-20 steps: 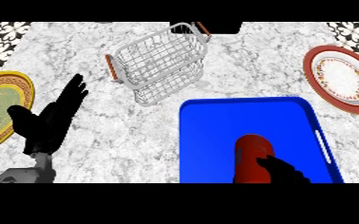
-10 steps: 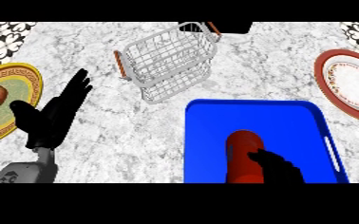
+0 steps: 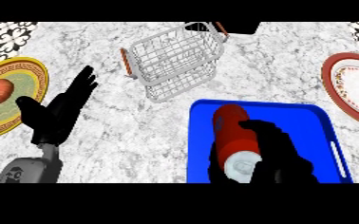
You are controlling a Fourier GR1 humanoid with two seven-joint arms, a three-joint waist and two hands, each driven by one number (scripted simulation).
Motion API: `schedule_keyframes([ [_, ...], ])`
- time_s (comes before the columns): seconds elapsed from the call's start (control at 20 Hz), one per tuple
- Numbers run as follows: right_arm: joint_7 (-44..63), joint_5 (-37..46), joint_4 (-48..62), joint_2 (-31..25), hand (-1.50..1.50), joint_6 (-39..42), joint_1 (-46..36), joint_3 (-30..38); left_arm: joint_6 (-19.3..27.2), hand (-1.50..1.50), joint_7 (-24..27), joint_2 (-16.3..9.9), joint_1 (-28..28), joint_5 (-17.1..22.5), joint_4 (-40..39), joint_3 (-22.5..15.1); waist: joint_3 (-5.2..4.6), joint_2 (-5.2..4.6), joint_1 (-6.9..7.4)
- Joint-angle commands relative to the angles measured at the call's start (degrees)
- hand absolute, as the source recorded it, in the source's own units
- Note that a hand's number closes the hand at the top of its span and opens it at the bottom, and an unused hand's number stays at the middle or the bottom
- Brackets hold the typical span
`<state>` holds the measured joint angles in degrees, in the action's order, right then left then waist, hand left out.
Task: Pick the can from the tray and place it in the tiered basket
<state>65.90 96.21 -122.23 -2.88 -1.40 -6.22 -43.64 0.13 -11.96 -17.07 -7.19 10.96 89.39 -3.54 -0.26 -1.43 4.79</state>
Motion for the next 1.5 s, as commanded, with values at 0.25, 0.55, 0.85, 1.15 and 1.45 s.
schedule_keyframes([
  [0.25,15.3,-11.6,12.9,2.8,1.5,0.6,-17.2,9.9,-0.7,0.0,-1.4,-0.1,-1.1,0.2,-0.5,-0.3,0.08,0.18,1.03],
  [0.55,17.2,-15.8,27.2,2.8,1.5,-0.7,-30.3,15.1,-0.3,0.0,0.5,1.3,-0.1,-0.5,-1.4,-0.9,0.08,0.55,1.04],
  [0.85,16.0,-19.2,40.7,2.8,1.5,-4.3,-42.0,20.9,-0.1,0.0,-2.0,0.5,-3.6,0.0,-1.9,0.5,0.17,0.43,0.35],
  [1.15,15.9,-14.8,48.4,2.8,1.5,-16.6,-45.1,21.6,-1.3,0.0,-0.5,-0.1,-1.0,-0.1,-1.3,0.5,0.23,0.43,0.75],
  [1.45,15.5,-17.8,58.8,2.8,-1.5,-18.9,-51.4,22.5,-1.1,0.0,-1.3,0.8,-1.6,-0.2,-1.4,-0.1,0.2,0.38,1.07],
])
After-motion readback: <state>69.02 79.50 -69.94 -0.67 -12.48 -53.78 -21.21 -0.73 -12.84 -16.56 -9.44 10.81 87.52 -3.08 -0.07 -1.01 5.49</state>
